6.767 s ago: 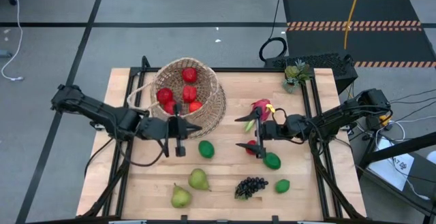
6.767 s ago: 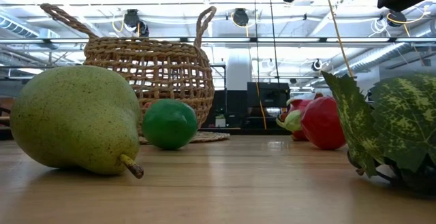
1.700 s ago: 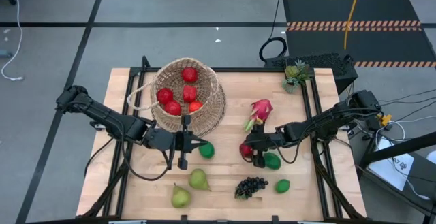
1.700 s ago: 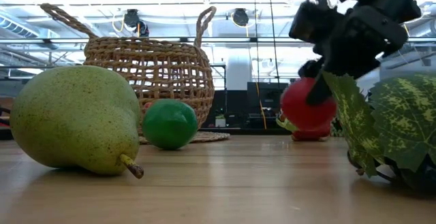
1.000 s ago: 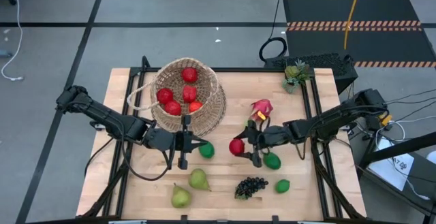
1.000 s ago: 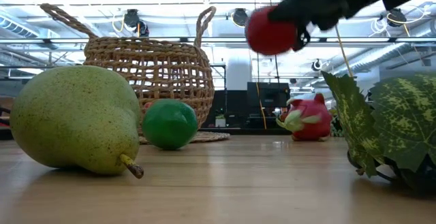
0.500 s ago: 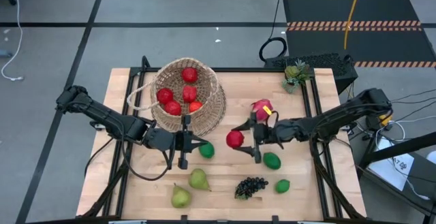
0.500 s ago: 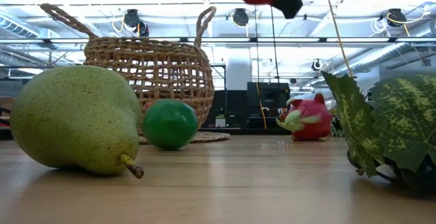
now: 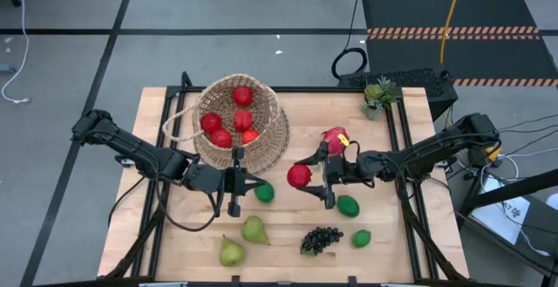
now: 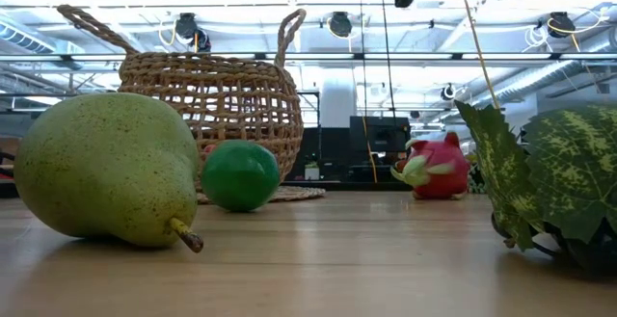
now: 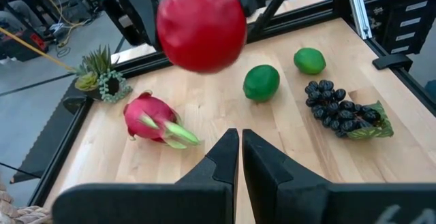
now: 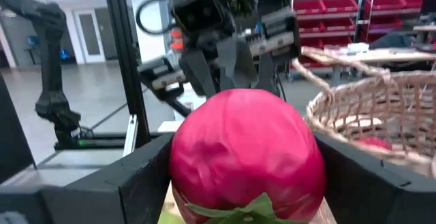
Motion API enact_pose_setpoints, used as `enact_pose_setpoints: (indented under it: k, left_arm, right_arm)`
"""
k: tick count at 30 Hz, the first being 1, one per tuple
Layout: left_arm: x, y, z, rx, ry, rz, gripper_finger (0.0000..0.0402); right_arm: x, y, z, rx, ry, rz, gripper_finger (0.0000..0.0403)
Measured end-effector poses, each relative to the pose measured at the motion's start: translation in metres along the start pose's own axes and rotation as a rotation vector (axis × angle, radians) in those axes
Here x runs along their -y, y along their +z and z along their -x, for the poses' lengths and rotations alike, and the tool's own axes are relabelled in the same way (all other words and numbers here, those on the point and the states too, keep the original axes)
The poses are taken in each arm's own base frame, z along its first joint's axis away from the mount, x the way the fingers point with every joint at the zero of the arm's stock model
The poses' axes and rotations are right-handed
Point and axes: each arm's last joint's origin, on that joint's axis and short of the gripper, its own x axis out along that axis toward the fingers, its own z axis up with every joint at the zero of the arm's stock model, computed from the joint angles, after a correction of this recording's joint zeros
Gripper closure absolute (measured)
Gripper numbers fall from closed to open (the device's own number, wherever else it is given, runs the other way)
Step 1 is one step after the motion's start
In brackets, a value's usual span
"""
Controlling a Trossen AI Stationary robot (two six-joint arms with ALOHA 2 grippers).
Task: Build produce basket
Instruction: Put the tomato into the basket
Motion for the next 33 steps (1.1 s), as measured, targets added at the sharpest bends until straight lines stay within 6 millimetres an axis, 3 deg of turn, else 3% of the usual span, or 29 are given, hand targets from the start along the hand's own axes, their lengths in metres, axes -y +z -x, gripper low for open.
enact_pose_setpoints:
  k: [25,33]
  left_arm:
    - [0.0000,0.0000,0.0000,0.000,0.001,0.011,0.0378]
    - [0.0000,0.0000,0.0000,0.000,0.001,0.011,0.0378]
  right_arm:
    - [-0.0087,0.0014,0.0018,0.019,0.032,0.040,0.0089]
    - [-0.0087,0.0013,0.0018,0.022,0.032,0.239,0.0089]
